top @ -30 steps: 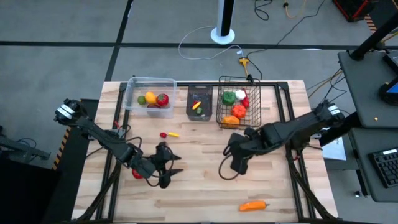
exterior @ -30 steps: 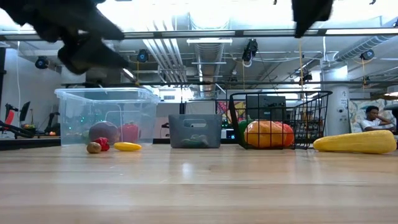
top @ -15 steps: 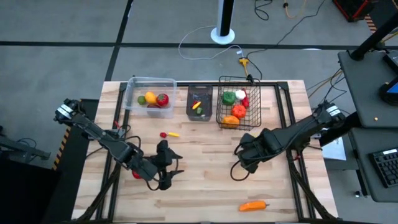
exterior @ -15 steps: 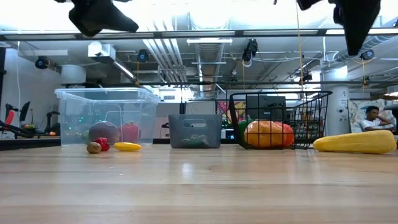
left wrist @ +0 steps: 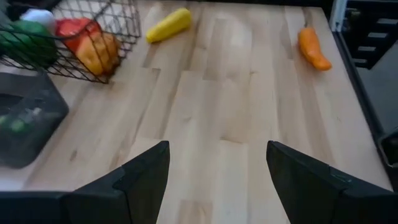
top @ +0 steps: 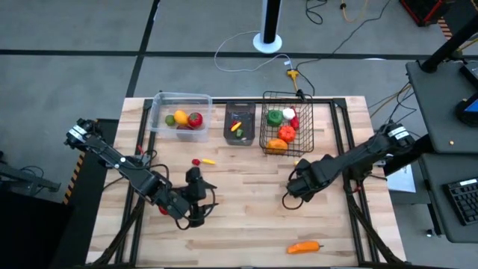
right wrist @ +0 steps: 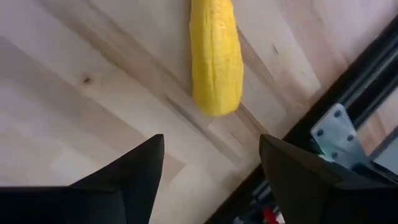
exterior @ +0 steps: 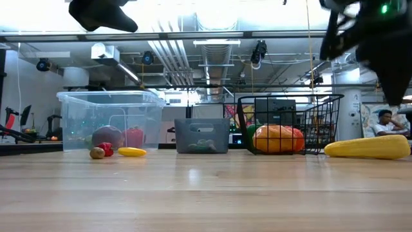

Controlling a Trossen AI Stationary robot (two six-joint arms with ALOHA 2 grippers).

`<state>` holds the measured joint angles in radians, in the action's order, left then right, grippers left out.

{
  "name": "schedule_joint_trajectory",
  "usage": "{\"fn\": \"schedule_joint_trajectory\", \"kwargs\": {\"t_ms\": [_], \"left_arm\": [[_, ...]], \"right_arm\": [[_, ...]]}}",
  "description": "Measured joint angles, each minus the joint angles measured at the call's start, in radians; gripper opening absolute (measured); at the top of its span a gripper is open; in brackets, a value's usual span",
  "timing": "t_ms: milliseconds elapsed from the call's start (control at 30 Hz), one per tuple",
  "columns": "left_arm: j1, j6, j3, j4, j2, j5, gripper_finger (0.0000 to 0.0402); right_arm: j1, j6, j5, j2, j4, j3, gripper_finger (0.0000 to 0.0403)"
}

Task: Sort produce into baskets
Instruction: Put the yellow corn into the wire basket

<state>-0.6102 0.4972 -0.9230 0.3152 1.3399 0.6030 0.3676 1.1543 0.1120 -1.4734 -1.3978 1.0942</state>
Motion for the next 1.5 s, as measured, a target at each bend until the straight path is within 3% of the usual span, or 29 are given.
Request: {"fn": "schedule_joint_trajectory", "kwargs": {"t_ms": [367,733,1100,1367,1500], "left_arm": [[0.000,-0.014,0.000,-0.001,0.000,0.041,0.0251],[0.001,-0.022,0.001,-0.001,0.000,0.043,0.0251],[0.001,-0.022,0.001,-0.004,0.000,0.044,0.0251],[0.001,-0.020,0.001,-0.004,0.000,0.044,0.0251],[0.001,-0.014,0.002,-0.004,0.000,0.044,0.0251]], "right_arm": [[-0.111,-0.092,-0.007,0.000,0.179,-0.173,0.0262],[-0.124,-0.125,-0.004,0.000,0.378,-0.295,0.0264],[-0.124,-0.134,0.053,-0.011,0.455,-0.311,0.0214],[-0.124,-0.152,0.034,-0.035,0.453,-0.303,0.0162],[-0.116,-0.149,-0.023,-0.011,0.446,-0.255,0.0158]]}}
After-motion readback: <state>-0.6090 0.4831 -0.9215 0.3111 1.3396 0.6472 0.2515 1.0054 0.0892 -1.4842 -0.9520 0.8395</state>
